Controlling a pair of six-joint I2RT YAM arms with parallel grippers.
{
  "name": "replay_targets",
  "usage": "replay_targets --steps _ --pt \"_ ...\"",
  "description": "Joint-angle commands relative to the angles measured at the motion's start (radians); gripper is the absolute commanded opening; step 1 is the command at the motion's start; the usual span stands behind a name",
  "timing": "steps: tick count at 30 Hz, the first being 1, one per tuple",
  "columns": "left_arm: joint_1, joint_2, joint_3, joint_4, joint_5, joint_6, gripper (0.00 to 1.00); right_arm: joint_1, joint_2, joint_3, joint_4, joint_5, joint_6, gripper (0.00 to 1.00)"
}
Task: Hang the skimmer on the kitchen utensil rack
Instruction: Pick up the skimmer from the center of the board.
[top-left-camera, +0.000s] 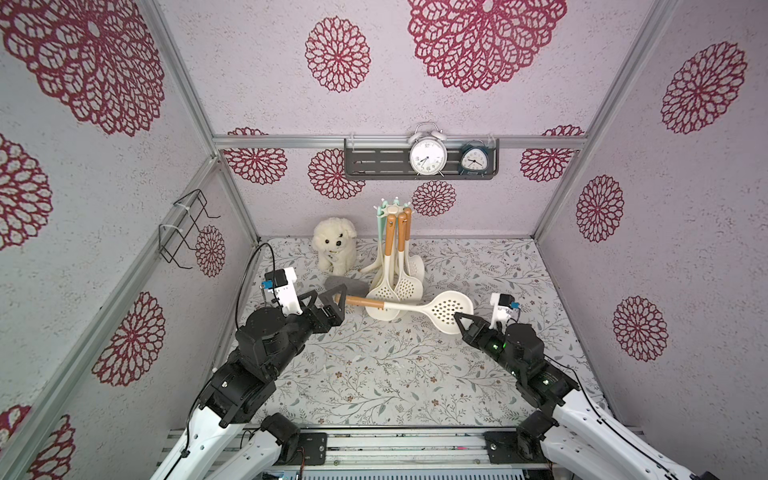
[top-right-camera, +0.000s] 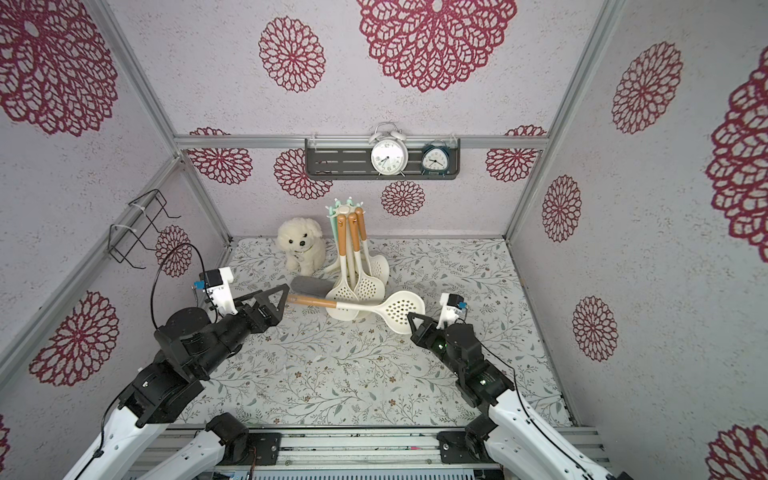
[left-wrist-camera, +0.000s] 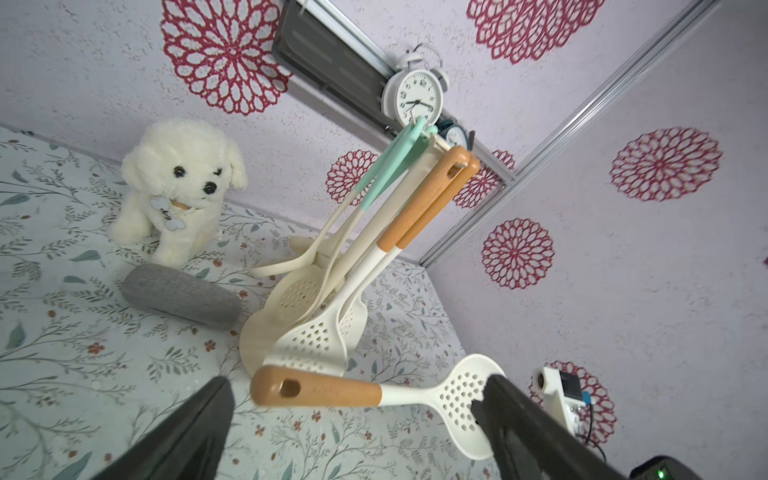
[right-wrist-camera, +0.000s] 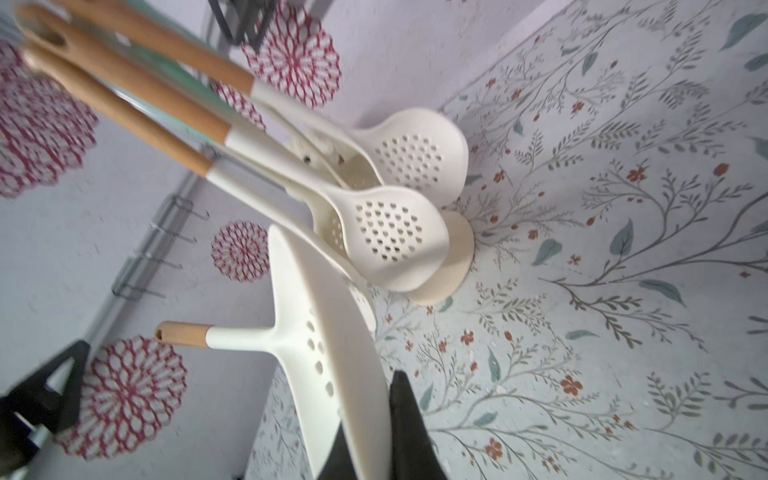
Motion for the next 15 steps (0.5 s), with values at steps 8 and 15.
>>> replay_targets --steps 8,15 --pt "-0.009 0.078 -0.089 0.369 0.137 -0.086 0.97 0.08 0.011 0.017 0.211 0.187 0.178 0.0" --pt "-0.017 0.162 -0.099 0.446 0.072 -0.088 0.98 0.179 0.05 0.019 0.317 0.249 0.202 0.0"
